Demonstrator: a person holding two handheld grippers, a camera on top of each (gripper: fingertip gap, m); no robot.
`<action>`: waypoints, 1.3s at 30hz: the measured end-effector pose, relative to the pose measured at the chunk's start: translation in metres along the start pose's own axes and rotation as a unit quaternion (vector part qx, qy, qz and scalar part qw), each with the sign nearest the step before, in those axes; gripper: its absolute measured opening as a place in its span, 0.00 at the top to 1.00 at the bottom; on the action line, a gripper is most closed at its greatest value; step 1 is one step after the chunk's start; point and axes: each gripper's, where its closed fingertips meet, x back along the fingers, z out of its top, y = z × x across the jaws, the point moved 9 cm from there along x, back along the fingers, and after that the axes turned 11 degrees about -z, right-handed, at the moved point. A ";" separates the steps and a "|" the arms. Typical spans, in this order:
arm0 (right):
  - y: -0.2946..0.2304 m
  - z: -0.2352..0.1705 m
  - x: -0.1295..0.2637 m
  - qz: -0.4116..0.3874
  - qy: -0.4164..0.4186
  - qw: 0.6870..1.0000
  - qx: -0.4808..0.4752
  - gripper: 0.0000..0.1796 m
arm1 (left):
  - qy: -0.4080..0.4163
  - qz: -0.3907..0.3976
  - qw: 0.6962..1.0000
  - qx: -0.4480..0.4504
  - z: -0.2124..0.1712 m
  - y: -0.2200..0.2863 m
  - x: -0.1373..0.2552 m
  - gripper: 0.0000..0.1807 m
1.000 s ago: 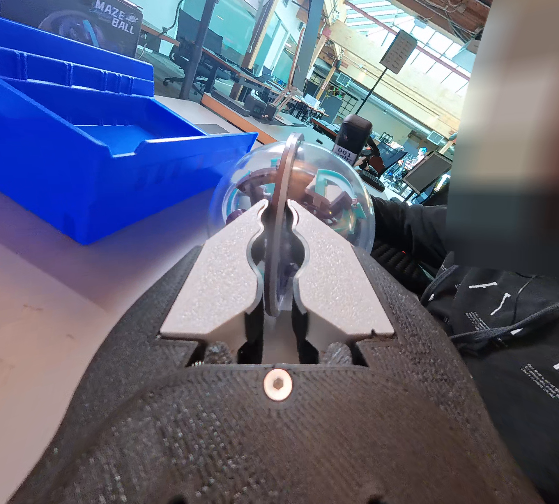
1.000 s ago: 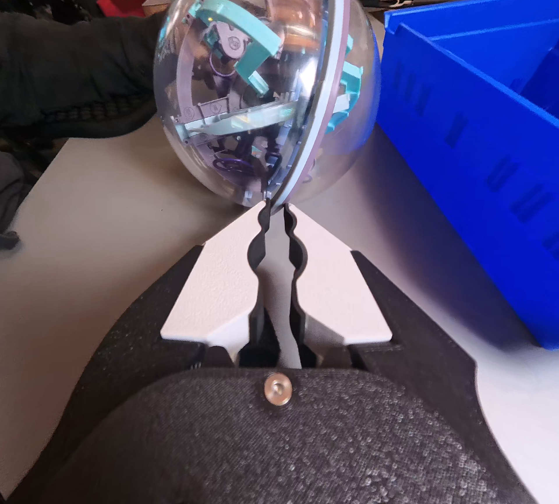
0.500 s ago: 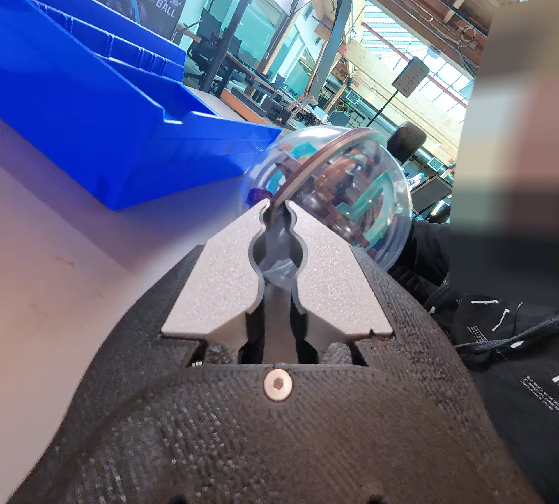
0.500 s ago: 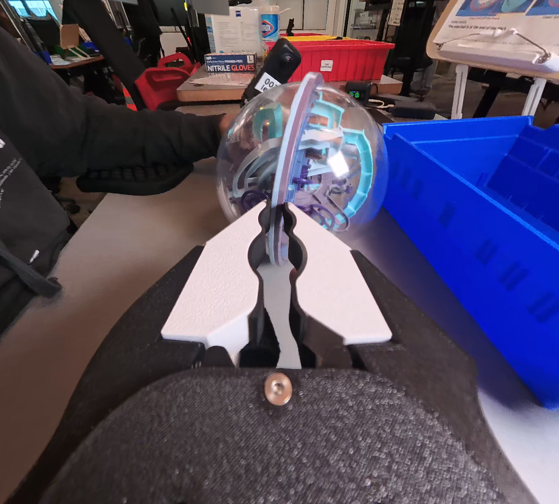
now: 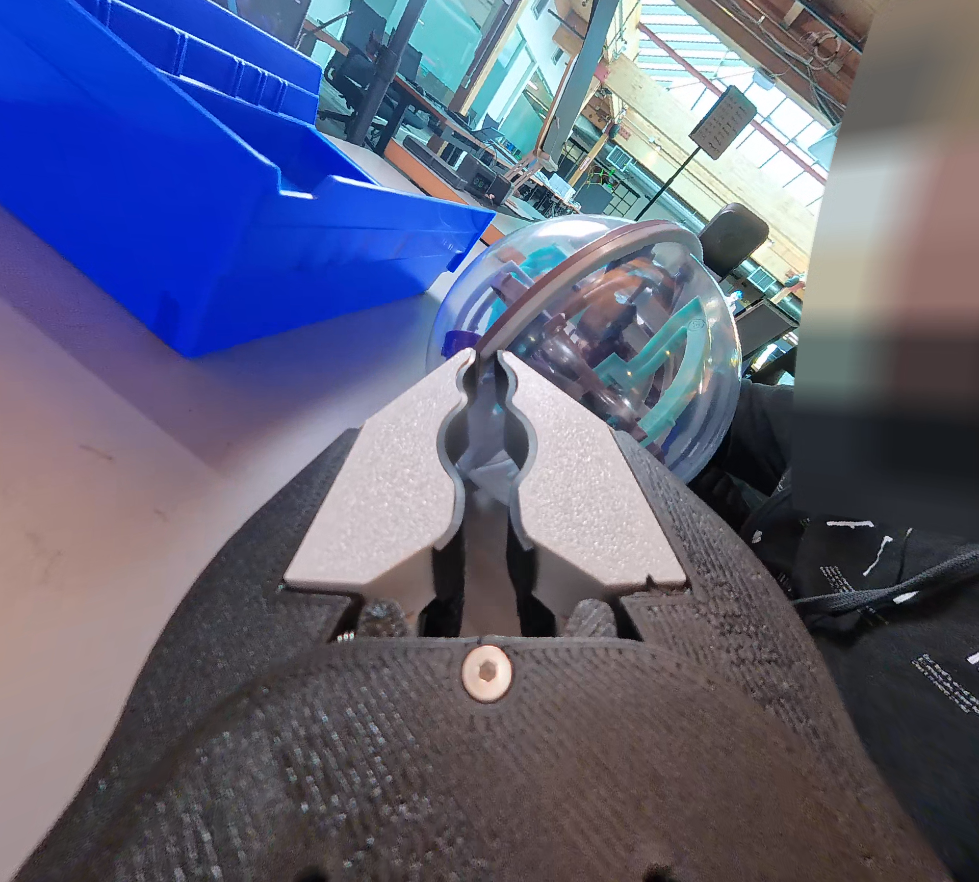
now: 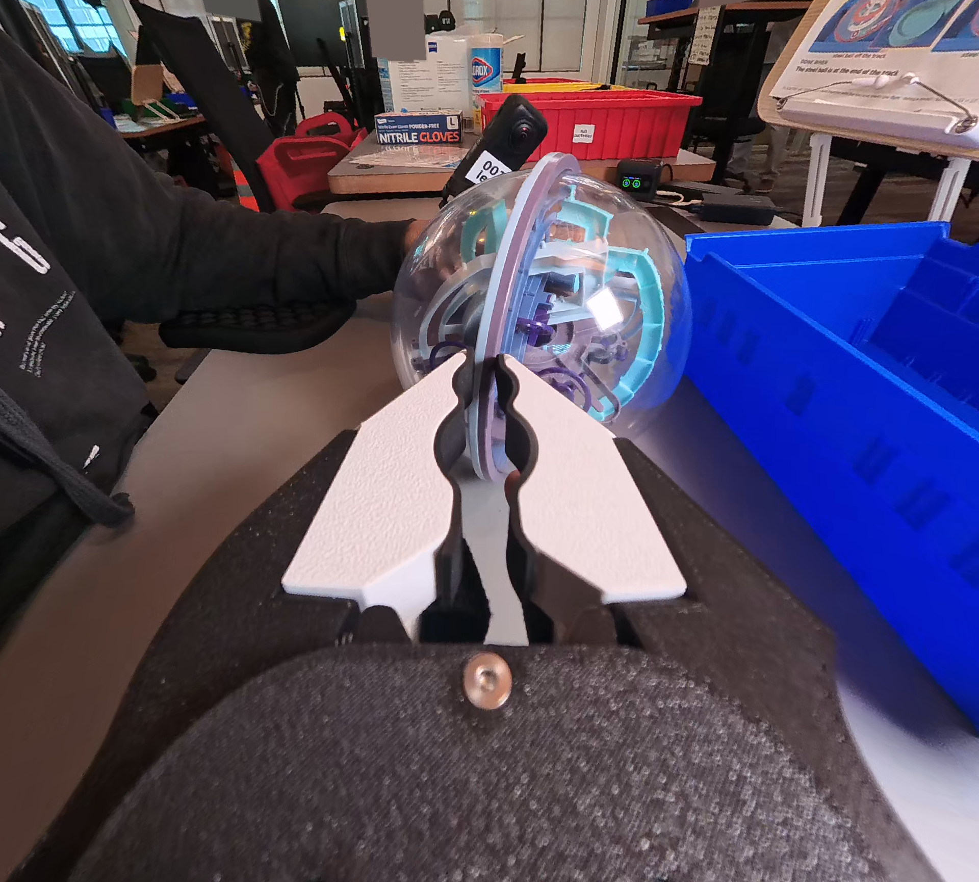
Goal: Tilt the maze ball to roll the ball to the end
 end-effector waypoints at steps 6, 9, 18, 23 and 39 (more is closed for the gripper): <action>0.001 -0.002 0.001 0.000 0.007 1.000 0.002 0.97 | 0.018 -0.024 0.999 -0.014 0.005 0.006 0.001 0.91; 0.000 -0.005 0.004 0.005 0.011 1.000 0.009 0.97 | 0.055 -0.051 0.996 -0.046 0.014 0.017 0.003 0.73; -0.002 -0.012 0.005 0.016 0.011 1.000 0.014 0.97 | -0.092 -0.062 0.974 -0.197 -0.006 0.064 -0.046 0.20; 0.001 -0.016 0.008 0.018 0.011 1.000 0.005 0.97 | -0.150 0.015 0.951 -0.272 -0.015 0.069 -0.058 0.21; -0.001 -0.029 0.002 0.000 -0.015 0.999 0.038 0.88 | -0.186 0.014 0.944 -0.271 -0.025 0.056 -0.035 0.22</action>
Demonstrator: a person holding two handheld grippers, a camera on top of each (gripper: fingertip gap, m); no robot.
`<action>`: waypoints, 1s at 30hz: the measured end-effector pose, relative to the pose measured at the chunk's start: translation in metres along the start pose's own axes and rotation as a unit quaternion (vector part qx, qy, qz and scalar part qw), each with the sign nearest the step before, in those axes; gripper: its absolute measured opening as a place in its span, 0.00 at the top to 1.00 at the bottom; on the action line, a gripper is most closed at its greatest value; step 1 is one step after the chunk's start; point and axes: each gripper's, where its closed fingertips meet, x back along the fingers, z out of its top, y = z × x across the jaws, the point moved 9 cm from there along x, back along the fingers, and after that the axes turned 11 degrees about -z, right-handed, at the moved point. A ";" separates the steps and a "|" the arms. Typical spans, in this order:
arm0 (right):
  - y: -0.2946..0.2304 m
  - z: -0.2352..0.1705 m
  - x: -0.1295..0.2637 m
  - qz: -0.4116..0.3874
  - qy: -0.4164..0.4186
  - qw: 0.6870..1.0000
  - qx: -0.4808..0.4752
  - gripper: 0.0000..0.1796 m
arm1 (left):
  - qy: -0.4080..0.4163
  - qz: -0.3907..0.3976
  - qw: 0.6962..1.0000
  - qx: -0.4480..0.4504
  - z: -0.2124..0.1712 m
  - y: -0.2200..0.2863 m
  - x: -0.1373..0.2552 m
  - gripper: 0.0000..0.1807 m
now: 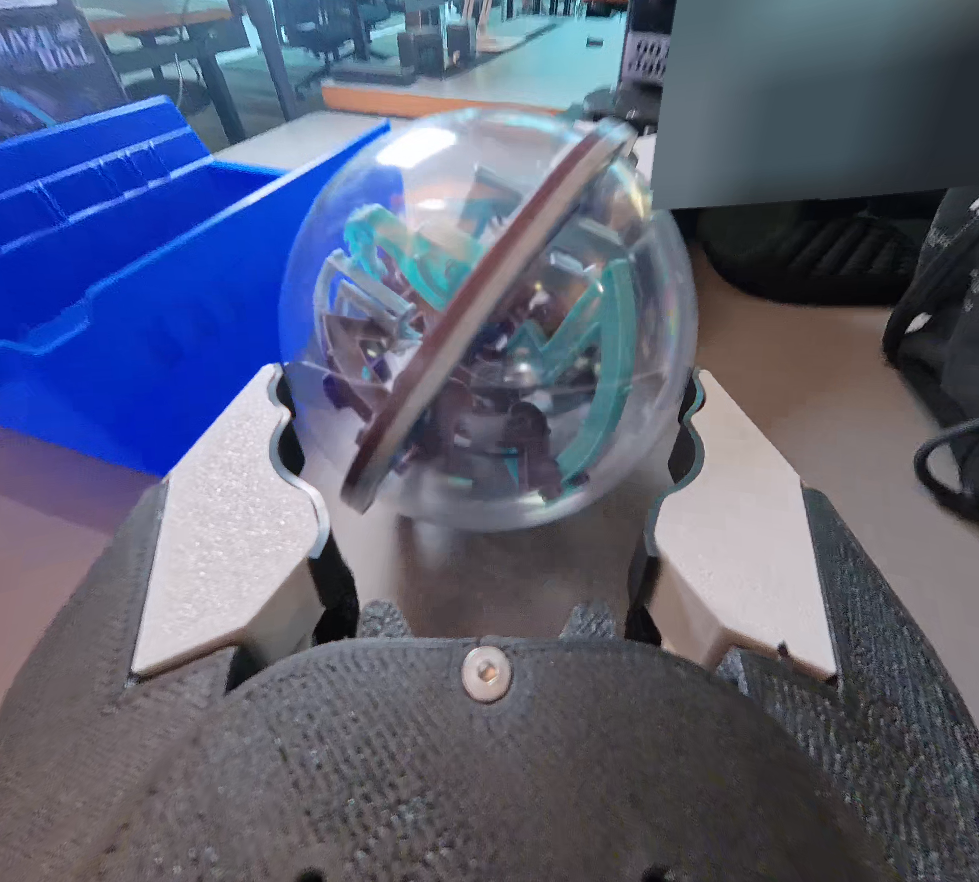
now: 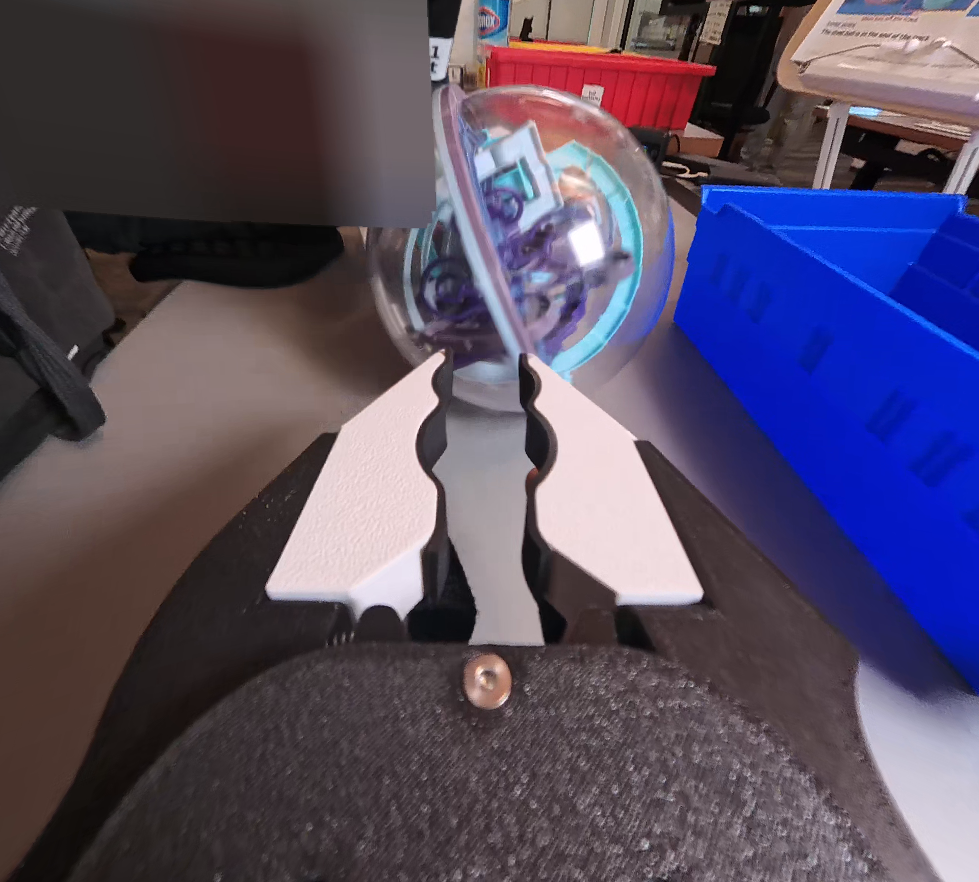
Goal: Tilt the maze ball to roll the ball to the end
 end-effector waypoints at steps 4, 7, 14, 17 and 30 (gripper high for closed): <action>-0.001 -0.002 0.000 -0.015 -0.012 1.000 0.016 0.86 | -0.026 -0.009 1.000 0.014 -0.013 -0.005 0.002 0.24; 0.005 -0.003 0.002 -0.032 -0.014 0.999 0.016 0.84 | -0.016 -0.017 1.000 0.009 -0.012 -0.006 -0.001 0.24; 0.017 -0.005 0.000 -0.028 -0.031 0.999 -0.023 0.72 | -0.015 -0.021 1.000 0.004 -0.014 -0.007 -0.002 0.25; 0.015 -0.006 -0.006 -0.007 -0.052 0.998 -0.041 0.65 | -0.037 -0.023 0.999 -0.021 -0.017 -0.005 0.000 0.25; 0.002 -0.003 -0.010 -0.008 -0.036 0.999 -0.014 0.67 | 0.035 -0.089 0.992 0.078 -0.005 -0.001 0.005 0.19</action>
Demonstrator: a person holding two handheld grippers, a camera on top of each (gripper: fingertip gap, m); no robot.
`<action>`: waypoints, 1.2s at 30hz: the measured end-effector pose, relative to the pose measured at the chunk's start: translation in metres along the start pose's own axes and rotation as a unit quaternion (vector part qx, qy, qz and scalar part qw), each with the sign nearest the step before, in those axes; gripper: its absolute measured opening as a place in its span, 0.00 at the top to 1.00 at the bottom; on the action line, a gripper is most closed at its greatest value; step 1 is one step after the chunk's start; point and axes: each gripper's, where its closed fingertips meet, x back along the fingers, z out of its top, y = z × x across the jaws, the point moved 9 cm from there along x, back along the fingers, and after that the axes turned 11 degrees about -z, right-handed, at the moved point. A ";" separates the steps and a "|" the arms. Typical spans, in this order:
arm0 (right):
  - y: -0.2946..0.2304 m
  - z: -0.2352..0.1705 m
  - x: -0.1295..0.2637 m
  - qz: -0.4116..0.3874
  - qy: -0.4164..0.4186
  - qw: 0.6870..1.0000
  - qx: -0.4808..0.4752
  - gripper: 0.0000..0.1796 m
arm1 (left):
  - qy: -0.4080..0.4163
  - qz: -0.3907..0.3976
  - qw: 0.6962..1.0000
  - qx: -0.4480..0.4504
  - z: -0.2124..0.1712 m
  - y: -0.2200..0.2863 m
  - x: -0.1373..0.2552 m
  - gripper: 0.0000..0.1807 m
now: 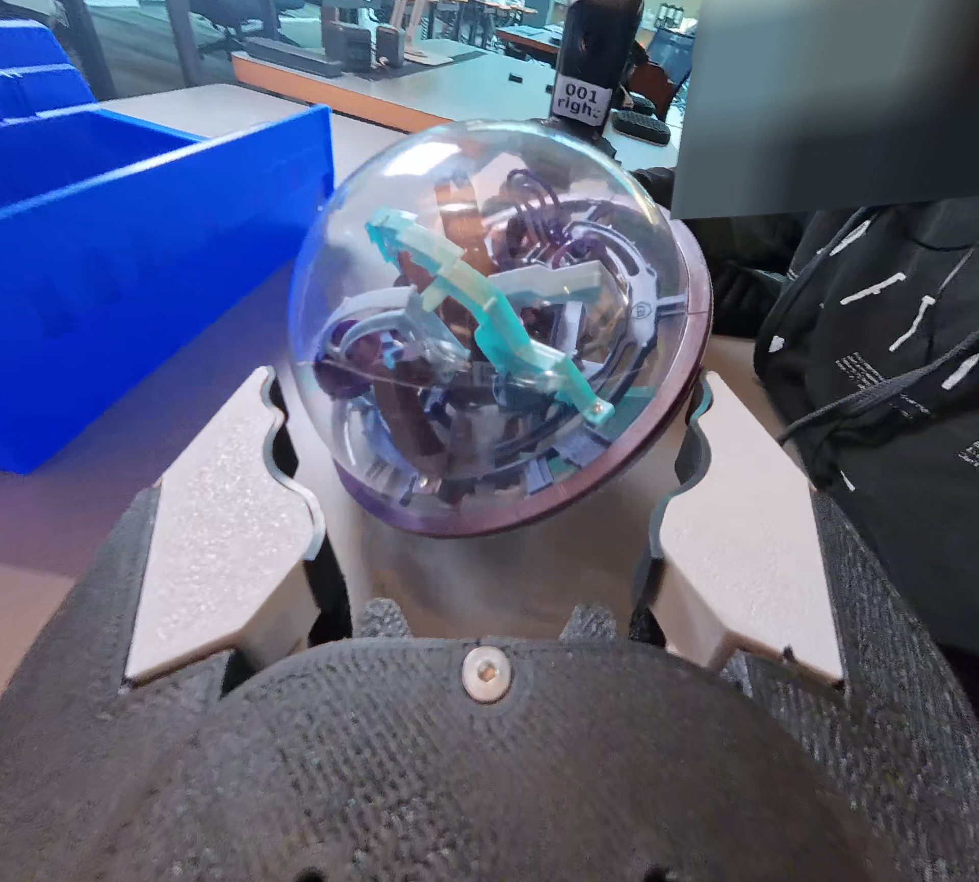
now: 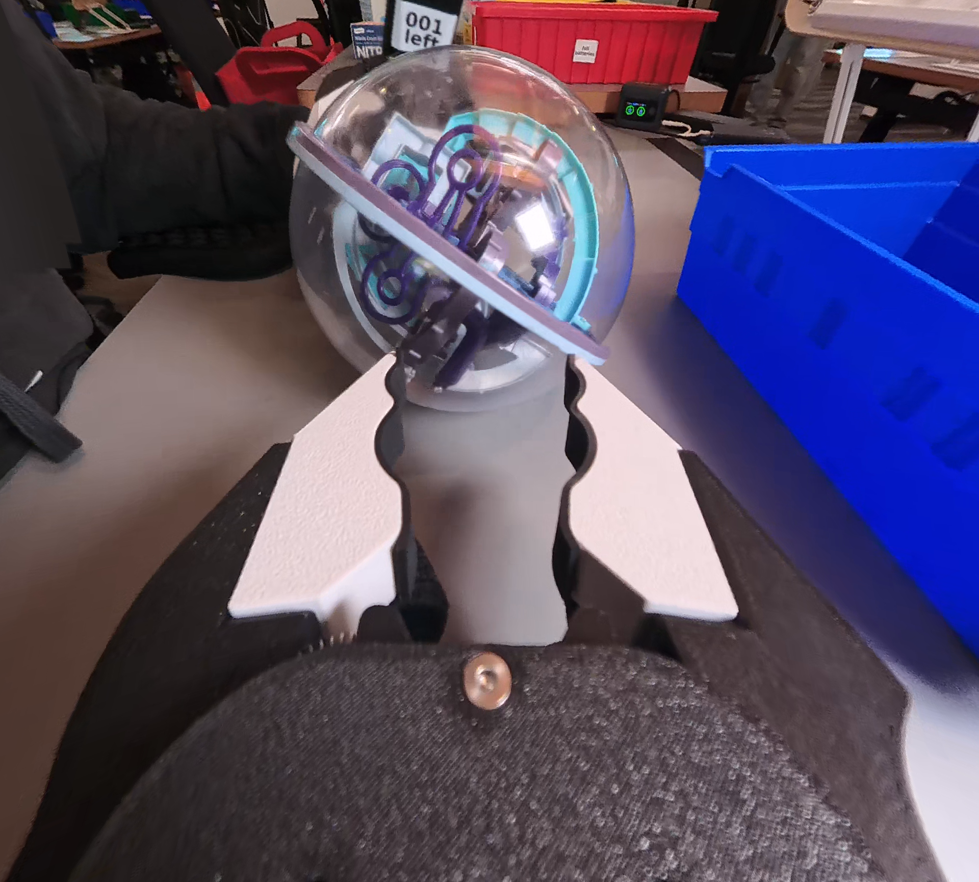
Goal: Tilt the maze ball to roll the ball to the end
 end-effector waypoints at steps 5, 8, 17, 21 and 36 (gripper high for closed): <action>-0.007 0.001 -0.001 0.007 0.006 1.000 0.006 0.70 | -0.006 -0.023 1.000 0.000 -0.006 0.001 -0.003 0.17; -0.011 0.002 -0.002 0.013 0.007 1.000 0.007 0.68 | -0.009 -0.024 1.000 -0.010 -0.008 0.002 -0.002 0.17; -0.012 0.000 -0.005 0.022 -0.011 0.999 -0.023 0.58 | -0.024 -0.020 0.999 -0.028 -0.010 0.004 -0.005 0.18; -0.013 0.001 -0.005 0.016 -0.009 1.000 -0.021 0.57 | -0.028 -0.012 0.998 -0.046 -0.010 0.005 -0.005 0.18; -0.010 0.004 -0.004 0.009 0.021 0.998 -0.063 0.57 | -0.018 -0.011 1.000 -0.021 -0.013 0.002 -0.007 0.18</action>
